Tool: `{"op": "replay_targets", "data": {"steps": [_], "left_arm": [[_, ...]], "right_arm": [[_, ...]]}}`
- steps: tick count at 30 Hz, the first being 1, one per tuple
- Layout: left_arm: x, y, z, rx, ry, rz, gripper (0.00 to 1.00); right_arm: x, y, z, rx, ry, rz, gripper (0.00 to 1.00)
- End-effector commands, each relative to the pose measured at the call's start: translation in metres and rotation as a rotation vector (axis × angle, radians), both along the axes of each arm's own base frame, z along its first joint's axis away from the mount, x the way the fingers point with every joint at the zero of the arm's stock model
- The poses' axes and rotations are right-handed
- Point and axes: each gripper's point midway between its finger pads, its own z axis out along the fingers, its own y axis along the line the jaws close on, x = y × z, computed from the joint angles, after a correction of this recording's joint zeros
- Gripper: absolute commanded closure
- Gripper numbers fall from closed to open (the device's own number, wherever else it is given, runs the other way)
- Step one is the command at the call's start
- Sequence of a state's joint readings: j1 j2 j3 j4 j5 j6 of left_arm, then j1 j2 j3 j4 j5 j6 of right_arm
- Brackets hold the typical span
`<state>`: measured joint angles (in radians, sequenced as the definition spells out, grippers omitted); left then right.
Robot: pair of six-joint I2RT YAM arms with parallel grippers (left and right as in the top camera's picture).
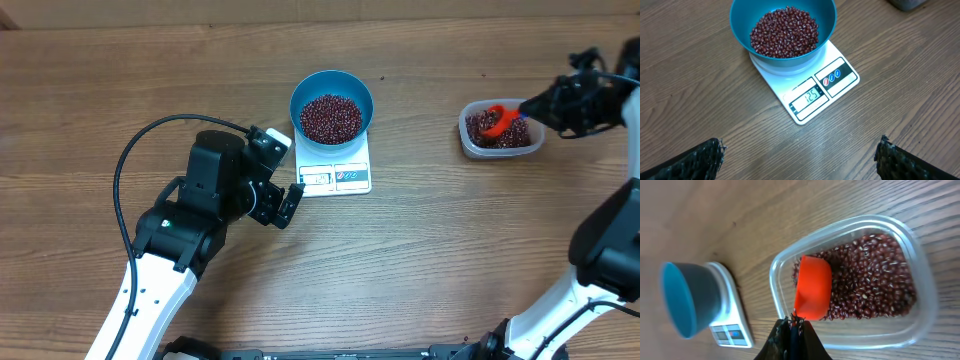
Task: Scoop item into bowl and weigh 150g on scale
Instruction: 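Scoop a small amount of beans from the tub with the right gripper, then carry the scoop with the right gripper over the teal bowl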
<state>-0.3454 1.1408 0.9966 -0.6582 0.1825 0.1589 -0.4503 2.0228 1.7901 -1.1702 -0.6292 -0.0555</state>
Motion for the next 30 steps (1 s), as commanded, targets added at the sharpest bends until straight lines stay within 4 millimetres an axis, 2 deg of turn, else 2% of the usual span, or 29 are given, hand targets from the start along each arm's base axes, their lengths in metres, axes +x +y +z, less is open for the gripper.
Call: {"op": "replay_targets", "data": {"steps": [1, 7, 10, 20, 26, 30], "left_arm": [[0.003, -0.001, 0.01, -0.01, -0.021, 0.009, 0.0], [0.003, -0.001, 0.01, -0.01, -0.021, 0.009, 0.0], [0.003, -0.001, 0.01, -0.009, -0.021, 0.01, 0.0], [0.003, -0.001, 0.01, -0.01, -0.021, 0.009, 0.0], [0.003, -0.001, 0.01, -0.01, -0.021, 0.009, 0.0], [0.003, -0.001, 0.01, -0.01, -0.021, 0.009, 0.0]], "right_arm": [[0.0, -0.002, 0.012, 0.116, -0.053, -0.015, 0.96], [-0.007, -0.019, 0.015, 0.15, -0.057, -0.059, 0.96], [-0.006, -0.016, 0.019, 0.175, -0.071, -0.052, 0.96], [-0.006, 0.014, 0.044, 0.306, -0.2, 0.083, 0.96], [-0.002, 0.043, 0.058, 0.367, -0.276, 0.184, 0.96], [0.0, 0.067, 0.06, 0.372, -0.287, 0.25, 0.96]]}}
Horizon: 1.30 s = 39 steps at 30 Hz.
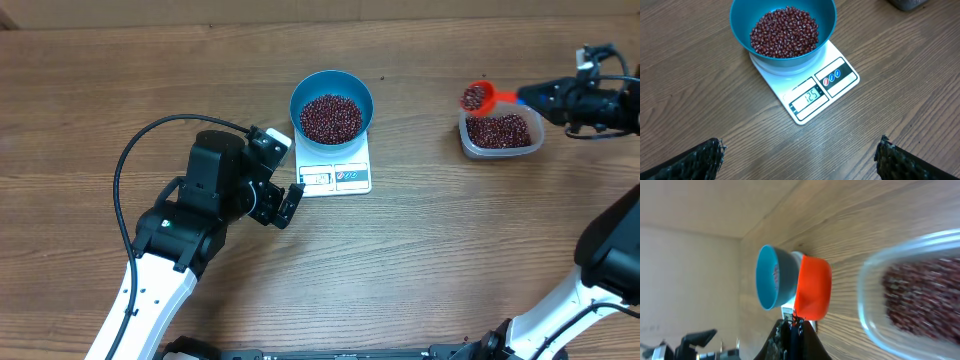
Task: Scoop item into bowl and weigh 150g on scale
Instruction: 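Carry the scoop with the right gripper over the teal bowl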
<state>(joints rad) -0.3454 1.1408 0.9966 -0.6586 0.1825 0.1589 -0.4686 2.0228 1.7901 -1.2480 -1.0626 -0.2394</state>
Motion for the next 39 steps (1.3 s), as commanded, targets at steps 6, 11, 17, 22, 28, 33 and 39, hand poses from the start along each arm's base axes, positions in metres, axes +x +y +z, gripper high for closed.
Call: {"op": "replay_targets", "data": {"steps": [6, 11, 17, 22, 28, 33, 39], "left_arm": [[0.003, -0.001, 0.01, -0.01, -0.021, 0.009, 0.0], [0.003, -0.001, 0.01, -0.01, -0.021, 0.009, 0.0], [0.003, -0.001, 0.01, -0.01, -0.021, 0.009, 0.0], [0.003, -0.001, 0.01, -0.01, -0.022, 0.009, 0.01], [0.003, -0.001, 0.01, -0.01, -0.021, 0.009, 0.0], [0.003, -0.001, 0.01, -0.01, -0.021, 0.009, 0.0], [0.003, -0.001, 0.01, -0.01, -0.021, 0.009, 0.0]], "right_arm": [[0.004, 0.064, 0.014, 0.071, -0.079, 0.164, 0.96], [0.008, 0.097, 0.024, 0.096, -0.079, 0.22, 0.96], [0.015, 0.14, 0.04, 0.079, -0.096, 0.29, 0.96], [0.022, 0.177, 0.04, -0.026, -0.083, 0.317, 0.96], [0.027, 0.211, 0.032, -0.168, -0.078, 0.321, 0.96], [0.029, 0.23, 0.021, -0.328, -0.083, 0.31, 0.96], [0.031, 0.244, 0.015, -0.482, -0.111, 0.296, 0.96]]}}
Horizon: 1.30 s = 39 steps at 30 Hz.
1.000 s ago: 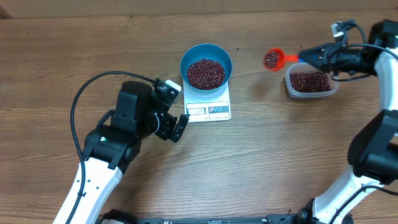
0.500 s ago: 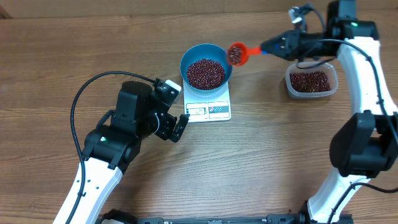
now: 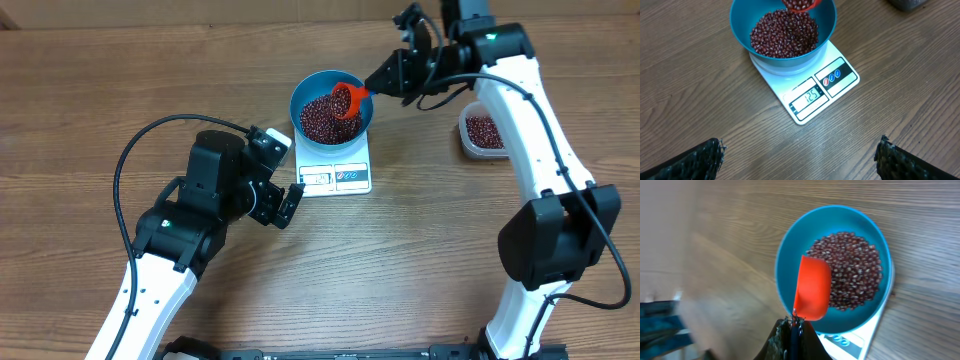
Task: Scoop item into bowl and weigh 150g on scale
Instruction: 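Carry the scoop with the right gripper over the teal bowl, then tilt the scoop with the right gripper to pour beans into the bowl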
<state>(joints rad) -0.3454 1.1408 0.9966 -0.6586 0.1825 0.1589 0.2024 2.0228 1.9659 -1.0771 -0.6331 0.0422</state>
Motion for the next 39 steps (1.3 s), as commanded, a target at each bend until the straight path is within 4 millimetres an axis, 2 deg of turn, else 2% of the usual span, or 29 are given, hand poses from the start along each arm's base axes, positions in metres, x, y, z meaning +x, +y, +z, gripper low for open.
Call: {"op": "replay_targets", "data": {"steps": [1, 15, 23, 35, 39], "left_arm": [[0.003, -0.001, 0.01, -0.01, -0.022, 0.009, 0.0], [0.003, -0.001, 0.01, -0.01, -0.021, 0.009, 0.01], [0.003, -0.001, 0.01, -0.01, -0.021, 0.009, 0.01], [0.003, -0.001, 0.01, -0.01, -0.022, 0.009, 0.0], [0.003, -0.001, 0.01, -0.01, -0.021, 0.009, 0.0]], "right_arm": [[0.013, -0.004, 0.002, -0.127, -0.073, -0.054, 0.96], [0.019, 0.01, 0.0, -0.271, -0.171, -0.068, 0.96], [0.021, 0.013, 0.013, -0.386, -0.259, -0.073, 0.96], [0.016, 0.021, 0.015, -0.566, -0.339, -0.086, 0.96], [0.011, 0.033, 0.016, -0.591, -0.374, -0.024, 0.96]]}}
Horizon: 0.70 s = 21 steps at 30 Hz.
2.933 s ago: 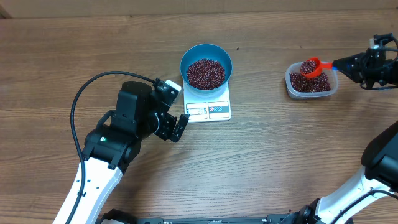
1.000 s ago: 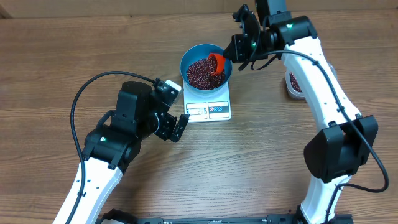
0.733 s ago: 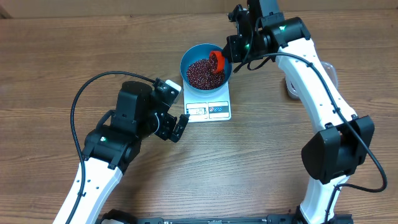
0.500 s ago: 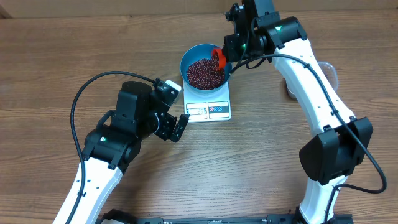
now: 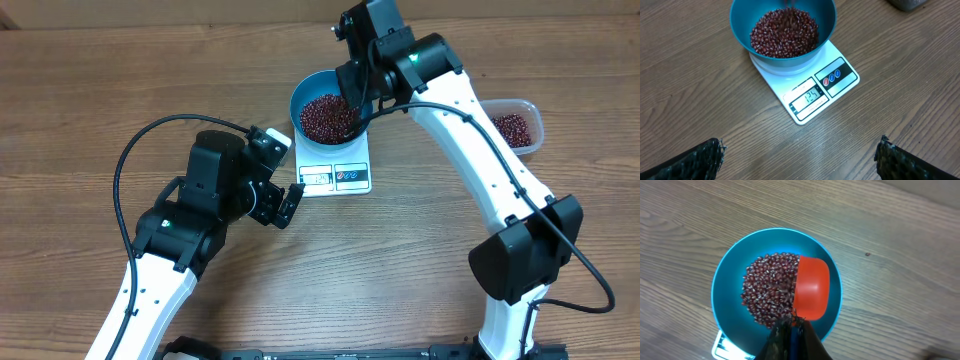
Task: Scoop item into bowl and weigh 150g on scale
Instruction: 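Tilt the scoop with the right gripper to pour beans into the bowl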
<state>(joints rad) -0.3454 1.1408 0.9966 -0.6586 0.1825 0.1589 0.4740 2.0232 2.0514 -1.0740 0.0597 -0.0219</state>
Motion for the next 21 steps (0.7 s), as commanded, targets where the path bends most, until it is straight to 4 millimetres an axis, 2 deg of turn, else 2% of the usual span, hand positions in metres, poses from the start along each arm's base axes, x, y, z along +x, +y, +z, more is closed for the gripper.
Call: {"op": "replay_targets", "data": {"steps": [1, 8, 21], "left_arm": [[0.0032, -0.0007, 0.0102, -0.01, -0.022, 0.009, 0.01], [0.0032, -0.0007, 0.0102, -0.01, -0.022, 0.009, 0.01], [0.0033, -0.0007, 0.0101, -0.01, -0.021, 0.009, 0.0]], "right_arm": [[0.0026, 0.0044, 0.015, -0.054, -0.069, 0.022, 0.96], [0.0008, 0.0054, 0.018, -0.158, -0.122, 0.011, 0.96], [-0.0027, 0.0094, 0.0162, -0.152, -0.11, 0.031, 0.96]]}}
